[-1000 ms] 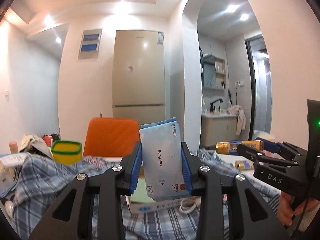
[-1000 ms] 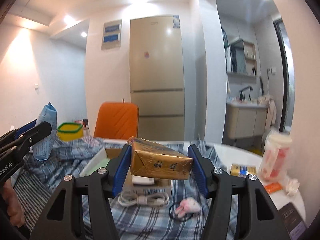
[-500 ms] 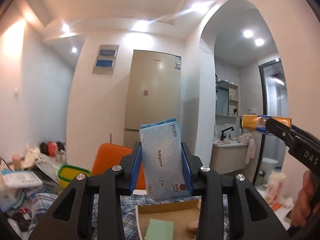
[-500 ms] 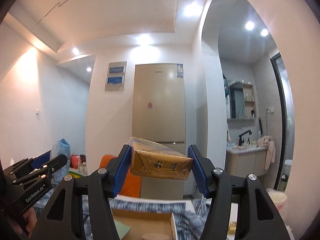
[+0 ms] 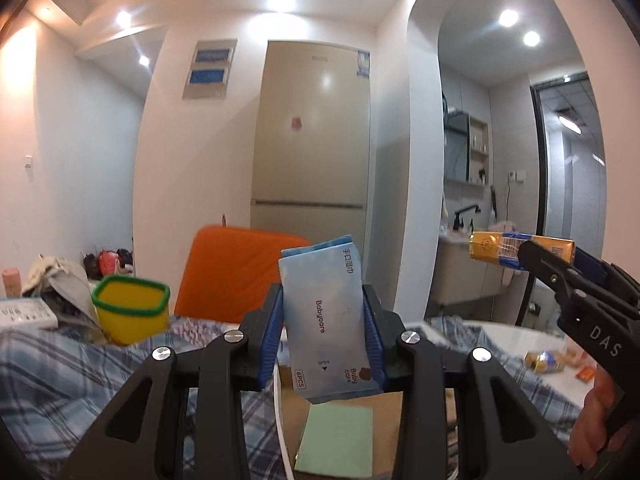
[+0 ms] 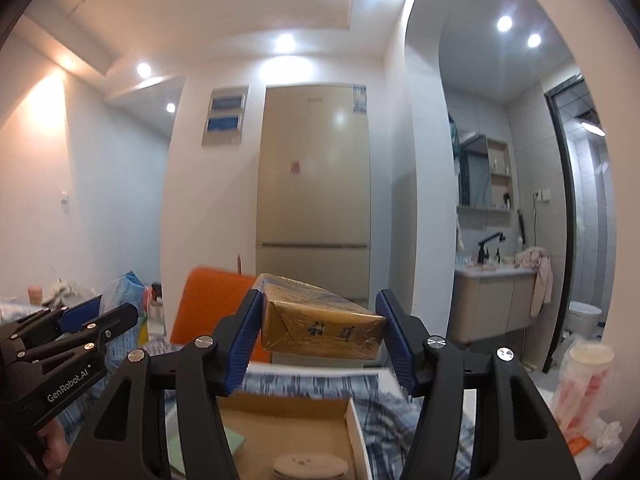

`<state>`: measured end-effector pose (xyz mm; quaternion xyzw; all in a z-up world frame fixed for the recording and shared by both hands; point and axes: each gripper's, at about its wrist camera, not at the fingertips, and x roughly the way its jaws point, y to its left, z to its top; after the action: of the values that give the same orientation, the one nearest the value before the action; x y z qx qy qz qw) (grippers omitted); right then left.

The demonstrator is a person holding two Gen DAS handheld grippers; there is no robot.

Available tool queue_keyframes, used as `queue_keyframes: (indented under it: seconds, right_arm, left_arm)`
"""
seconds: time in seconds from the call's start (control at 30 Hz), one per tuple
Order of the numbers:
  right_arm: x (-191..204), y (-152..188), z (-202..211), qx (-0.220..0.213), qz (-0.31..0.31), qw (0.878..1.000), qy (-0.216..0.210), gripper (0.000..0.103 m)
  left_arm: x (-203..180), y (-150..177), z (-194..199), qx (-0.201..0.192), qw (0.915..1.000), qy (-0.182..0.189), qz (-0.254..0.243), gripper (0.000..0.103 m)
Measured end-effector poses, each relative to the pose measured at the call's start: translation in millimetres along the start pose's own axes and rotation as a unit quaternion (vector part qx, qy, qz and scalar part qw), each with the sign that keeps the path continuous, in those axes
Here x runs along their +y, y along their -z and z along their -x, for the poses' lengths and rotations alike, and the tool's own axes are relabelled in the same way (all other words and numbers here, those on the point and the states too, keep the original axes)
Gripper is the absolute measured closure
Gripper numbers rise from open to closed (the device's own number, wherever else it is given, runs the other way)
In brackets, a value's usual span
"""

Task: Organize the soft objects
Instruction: 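Lift the wipes pack with the left gripper while the right carries the gold pack over the box, then lower the gold pack into the box and open the right gripper while the left releases the wipes inside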

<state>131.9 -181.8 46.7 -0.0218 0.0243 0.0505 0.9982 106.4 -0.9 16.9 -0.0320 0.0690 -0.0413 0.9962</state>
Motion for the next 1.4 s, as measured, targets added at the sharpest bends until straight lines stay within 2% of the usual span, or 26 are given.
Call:
queue_keyframes:
  seconds: [0.13, 0.2, 0.27, 0.47, 0.7, 0.83, 1.1, 1.2, 1.27, 1.33, 1.4]
  right_arm:
    - [-7.6, 24.8, -21.0, 0.063, -0.006, 0.998, -0.008, 0.042]
    - [-10.6, 35.9, -29.6, 0.087, -0.007, 0.996, -0.007, 0.042]
    - [-12.1, 42.7, -34.8, 0.105, -0.007, 0.994, -0.011, 0.042]
    - [-7.6, 53.1, -40.8, 0.123, 0.003, 0.992, -0.017, 0.042]
    - [2.4, 62.5, -53.0, 0.155, 0.019, 0.988, -0.019, 0.042]
    - [-2.2, 66.0, -63.3, 0.178, 0.011, 0.984, -0.012, 0.042]
    - [-2.8, 69.0, -67.9, 0.189, 0.013, 0.982, -0.012, 0.042]
    - [-4.0, 70.4, -69.2, 0.192, 0.011, 0.981, -0.012, 0.042]
    - [-3.5, 70.4, -68.9, 0.192, 0.012, 0.981, -0.013, 0.042]
    - [-2.7, 70.6, -68.6, 0.192, 0.014, 0.981, -0.013, 0.042]
    - [-3.1, 71.1, -68.8, 0.194, 0.013, 0.981, -0.012, 0.042]
  left_arm:
    - [-0.9, 21.1, -20.6, 0.063, 0.9977, 0.010, 0.020, 0.067]
    - [-3.7, 28.0, -27.8, 0.086, 0.9962, 0.011, 0.014, 0.067]
    - [-5.2, 28.5, -26.4, 0.086, 0.9961, 0.012, 0.012, 0.067]
    - [-10.5, 31.2, -24.5, 0.086, 0.9963, 0.007, -0.001, 0.067]
    - [-13.2, 31.2, -41.1, 0.124, 0.9922, 0.011, -0.005, 0.067]
    - [-13.6, 32.9, -40.7, 0.126, 0.9919, -0.002, -0.006, 0.067]
    - [-13.7, 33.9, -40.9, 0.129, 0.9916, 0.000, -0.008, 0.067]
    - [-14.2, 34.3, -41.7, 0.131, 0.9913, 0.001, -0.009, 0.063]
    - [-14.9, 34.6, -41.7, 0.131, 0.9914, 0.001, -0.010, 0.056]
    - [-15.4, 34.3, -39.6, 0.126, 0.9919, -0.002, -0.012, 0.035]
    - [-14.2, 33.1, -36.4, 0.117, 0.9930, -0.002, -0.012, 0.033]
